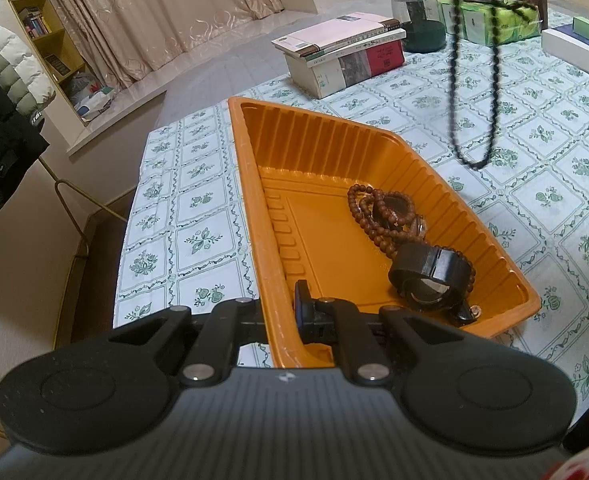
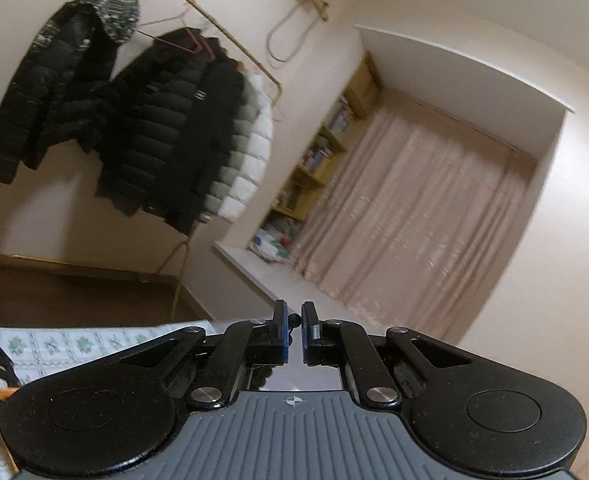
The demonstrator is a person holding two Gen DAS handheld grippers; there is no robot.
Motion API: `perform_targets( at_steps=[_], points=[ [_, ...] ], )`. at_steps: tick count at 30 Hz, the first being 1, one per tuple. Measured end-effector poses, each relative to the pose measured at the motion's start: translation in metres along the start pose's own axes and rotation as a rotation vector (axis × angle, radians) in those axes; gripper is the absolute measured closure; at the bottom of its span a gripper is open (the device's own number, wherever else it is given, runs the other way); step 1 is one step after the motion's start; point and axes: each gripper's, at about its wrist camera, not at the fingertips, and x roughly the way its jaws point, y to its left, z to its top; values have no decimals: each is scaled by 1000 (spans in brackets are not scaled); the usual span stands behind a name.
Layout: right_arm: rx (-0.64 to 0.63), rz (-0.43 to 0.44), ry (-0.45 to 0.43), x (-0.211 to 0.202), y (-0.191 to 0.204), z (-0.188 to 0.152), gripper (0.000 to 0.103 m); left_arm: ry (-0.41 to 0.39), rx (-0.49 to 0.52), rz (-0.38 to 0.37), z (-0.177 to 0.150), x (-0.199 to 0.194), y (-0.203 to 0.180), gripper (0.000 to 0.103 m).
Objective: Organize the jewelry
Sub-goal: 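Lift the dark bead strand with the right tool and lower it into the tray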
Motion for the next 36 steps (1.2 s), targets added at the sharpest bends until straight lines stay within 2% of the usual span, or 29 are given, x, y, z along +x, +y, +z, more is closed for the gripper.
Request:
perform_targets(
  at_steps=[5, 10, 17, 27, 36],
  points=[
    [-24, 60, -13, 22, 18, 13, 97, -2, -3, -4, -1, 1, 2, 95],
    [-40, 126, 18, 51, 36, 11, 97, -3, -9, -7, -2, 1, 3, 95],
    [-35, 225, 112, 88, 60, -13, 97, -3, -14, -10, -3, 2, 4, 95],
    [-42, 429, 262, 130, 96, -56, 97, -2, -18, -10, -3, 2, 4, 95],
    [-49, 486, 334, 153, 118, -86, 97, -2, -19, -10, -4, 3, 5, 95]
  ],
)
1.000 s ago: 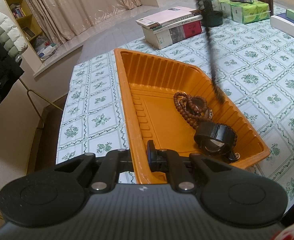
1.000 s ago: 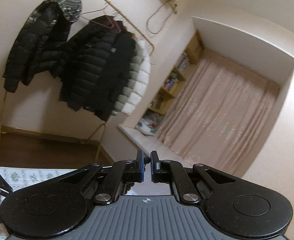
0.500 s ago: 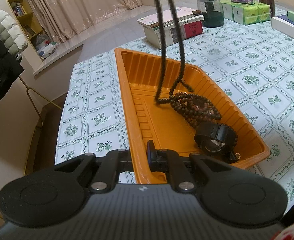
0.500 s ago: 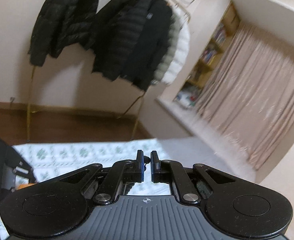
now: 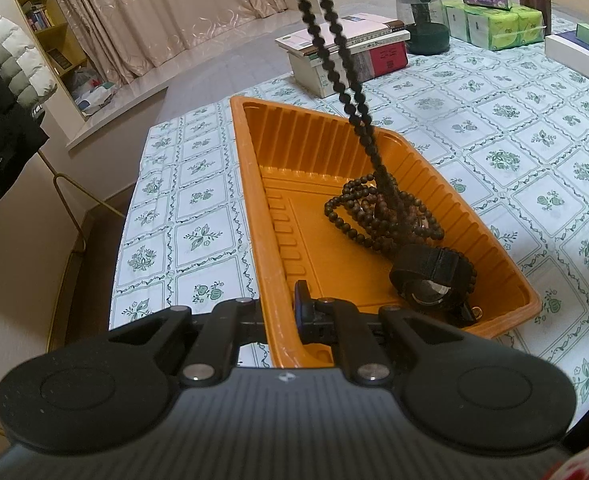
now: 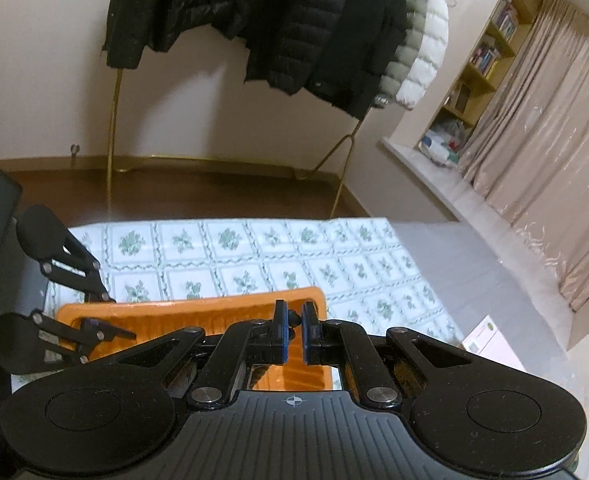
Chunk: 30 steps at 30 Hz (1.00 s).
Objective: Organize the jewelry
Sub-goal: 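Lift the dark bead strand with the right tool and lower it into the tray, then open the right tool to release the dark strand and withdraw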
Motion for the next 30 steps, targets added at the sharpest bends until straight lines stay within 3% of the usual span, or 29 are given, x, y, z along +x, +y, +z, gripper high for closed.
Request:
perform_targets(
  at_steps=[30],
  points=[
    [25, 51, 118, 32, 0, -27, 97, 1, 0, -2, -1, 1, 0, 95]
  ],
)
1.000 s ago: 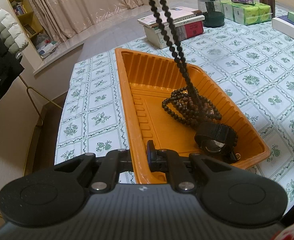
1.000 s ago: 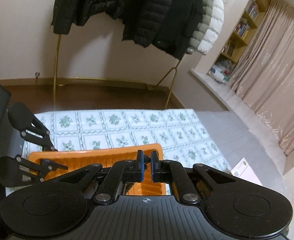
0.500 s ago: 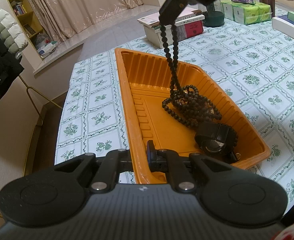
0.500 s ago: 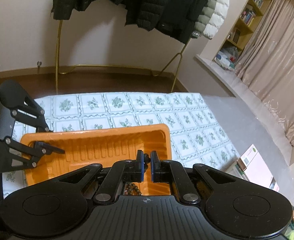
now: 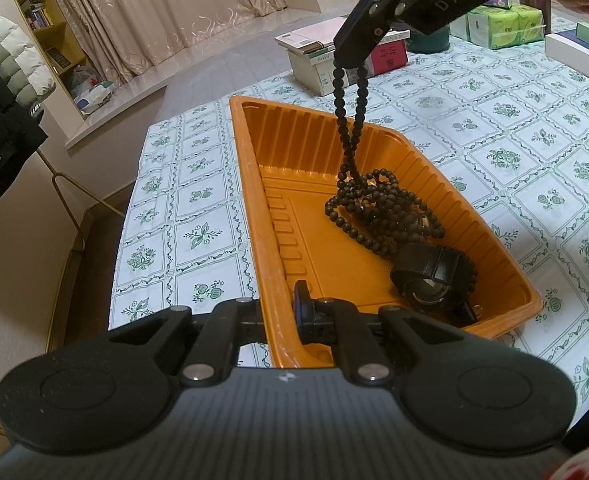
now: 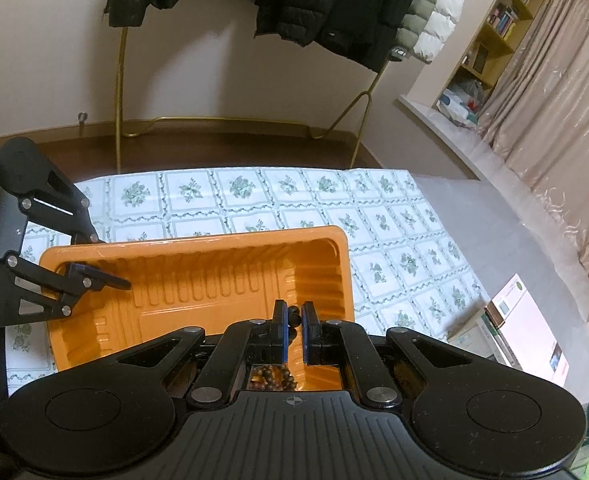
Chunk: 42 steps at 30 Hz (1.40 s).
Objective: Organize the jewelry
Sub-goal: 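Open the right tool to release the dark strand and withdraw, then set the orange tray down on the table with the left tool and release it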
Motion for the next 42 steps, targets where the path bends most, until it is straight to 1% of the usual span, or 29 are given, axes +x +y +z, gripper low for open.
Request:
perform_targets(
  at_steps=[8, 15, 20, 24, 30, 31, 33, 34, 35, 42],
  points=[
    [18, 19, 12, 4, 0, -2, 97, 0, 0, 0, 0, 0, 0, 95],
    [44, 43, -6, 5, -3, -4, 97, 1, -2, 0, -1, 0, 0, 95],
    [64, 26, -24, 0, -6, -7, 97, 1, -4, -1, -3, 0, 0, 95],
    [85, 6, -34, -10, -6, -17, 97, 1, -5, -2, -4, 0, 0, 95],
    [174, -25, -35, -27, -3, -48, 96, 1, -8, -2, -4, 1, 2, 95],
    [199, -26, -35, -30, -3, -55, 94, 0, -9, -3, -4, 1, 2, 95],
    [252, -28, -32, -35, -2, -70, 75, 0, -9, -3, -4, 0, 2, 95],
    [280, -38, -33, -38, -1, -76, 56, 0, -10, -3, -3, 0, 2, 95],
    [314, -46, -36, -41, 0, -84, 46, -1, -10, -3, -3, 0, 3, 95],
    [581, -84, -37, -63, 8, -146, 41, -2, -31, -17, -5, 0, 7, 95]
  ],
)
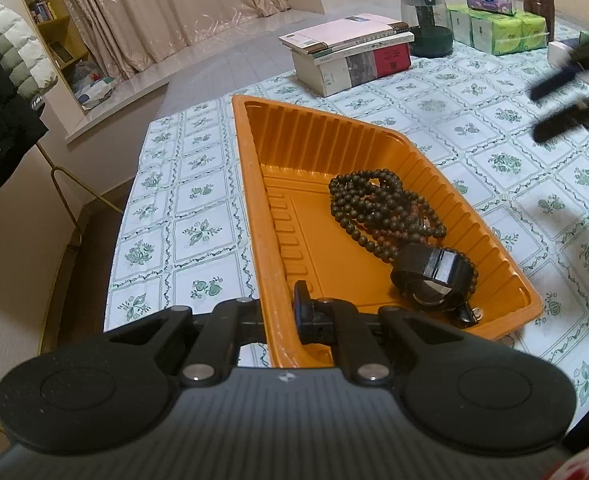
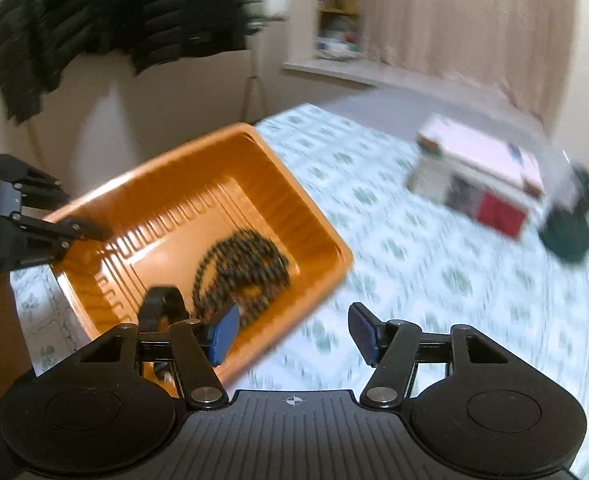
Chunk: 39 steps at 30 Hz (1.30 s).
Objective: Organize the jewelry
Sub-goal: 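Set the orange tray down on the table with the left tool and release it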
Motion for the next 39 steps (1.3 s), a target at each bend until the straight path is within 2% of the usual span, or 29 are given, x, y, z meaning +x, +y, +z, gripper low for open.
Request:
perform_targets(
  at_steps=[5, 10, 17, 21, 25, 29, 33, 35, 37, 39],
  points=[
    [234, -25, 3, -15, -17, -45, 39, 1, -38, -22, -5, 4, 8, 95],
    [371, -76, 22, -28, -21, -76, 39, 3, -91, -58, -15, 11, 21, 95],
    [458, -115, 25, -41, -17, -92, 38, 15, -212, -95, -37, 25, 45, 89],
    [491, -124, 16, -42, -16, -93, 38, 12, -295, -86, -51, 31, 61, 85],
    [503, -131, 14, -40, -13, -94, 38, -19, -379, -105, -59, 23, 75, 79],
    [523, -126, 4, -42, -11, -94, 38, -70, -435, -80, -62, 7, 78, 74],
    [522, -122, 1, -43, -5, -95, 35, -118, -507, -74, -66, -12, 77, 58],
    [525, -118, -4, -46, -2, -97, 29, -130, -518, -64, -68, -20, 72, 49],
    [529, -116, -13, -50, 2, -99, 26, -147, -526, -56, -71, -29, 63, 35],
    [532, -112, -15, -53, 6, -101, 26, -170, -537, -48, -74, -38, 55, 26]
  ],
)
